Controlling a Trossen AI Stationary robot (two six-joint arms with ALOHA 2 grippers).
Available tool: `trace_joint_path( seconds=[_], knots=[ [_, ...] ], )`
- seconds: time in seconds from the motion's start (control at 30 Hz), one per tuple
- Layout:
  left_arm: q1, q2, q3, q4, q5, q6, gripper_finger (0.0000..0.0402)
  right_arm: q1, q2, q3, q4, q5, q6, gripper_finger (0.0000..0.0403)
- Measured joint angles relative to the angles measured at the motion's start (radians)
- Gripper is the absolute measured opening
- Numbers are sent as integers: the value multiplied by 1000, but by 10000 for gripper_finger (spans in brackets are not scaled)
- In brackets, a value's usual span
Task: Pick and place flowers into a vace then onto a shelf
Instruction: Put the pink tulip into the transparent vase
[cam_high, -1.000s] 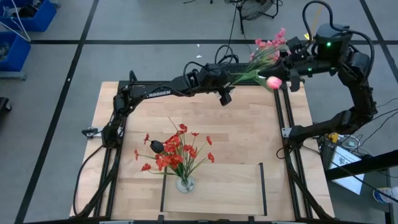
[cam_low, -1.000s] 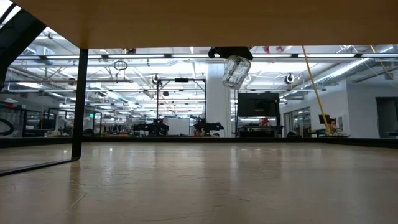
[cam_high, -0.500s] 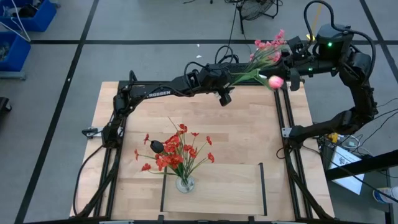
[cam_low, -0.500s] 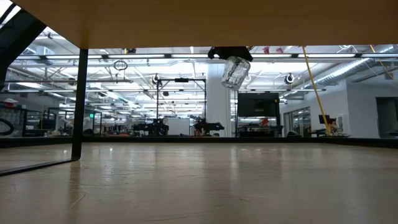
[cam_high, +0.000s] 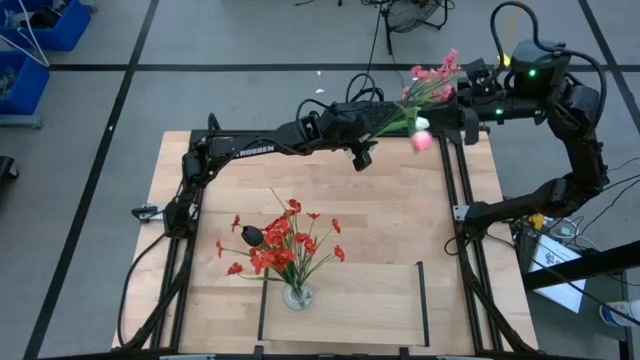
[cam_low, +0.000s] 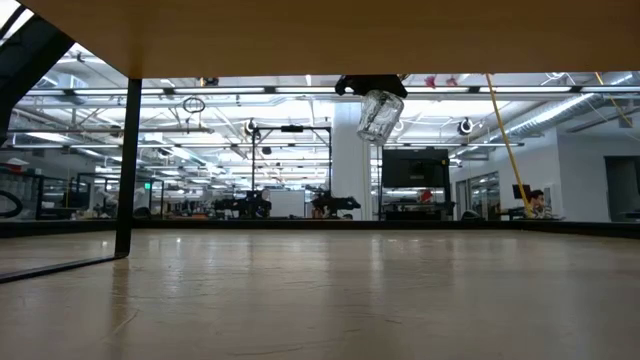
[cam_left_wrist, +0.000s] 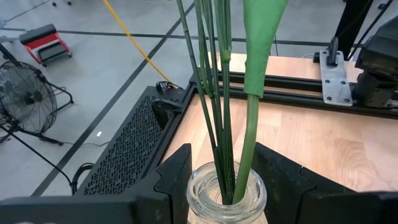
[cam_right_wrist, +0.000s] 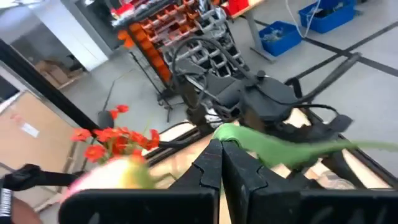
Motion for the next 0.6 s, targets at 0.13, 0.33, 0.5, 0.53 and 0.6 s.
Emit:
trace_joint_path(
  seconds=[0.13, 0.33, 0.5, 0.53, 0.6],
  knots=[
    [0, 0, 0, 0, 0, 0, 150, 0, 1, 0, -12, -2, 20, 0],
    [0, 0, 0, 0, 1, 4, 150, 0, 6, 0, -40, -5, 38, 0],
    [0, 0, 0, 1, 1, 4, 150, 0, 13, 0, -17, -56, 62, 0],
    [0, 0, 0, 1, 0, 4, 150, 0, 15, 0, -20, -56, 64, 0],
    [0, 0, 0, 1, 0, 4, 150, 0, 20, 0, -36, -56, 65, 0]
  ],
)
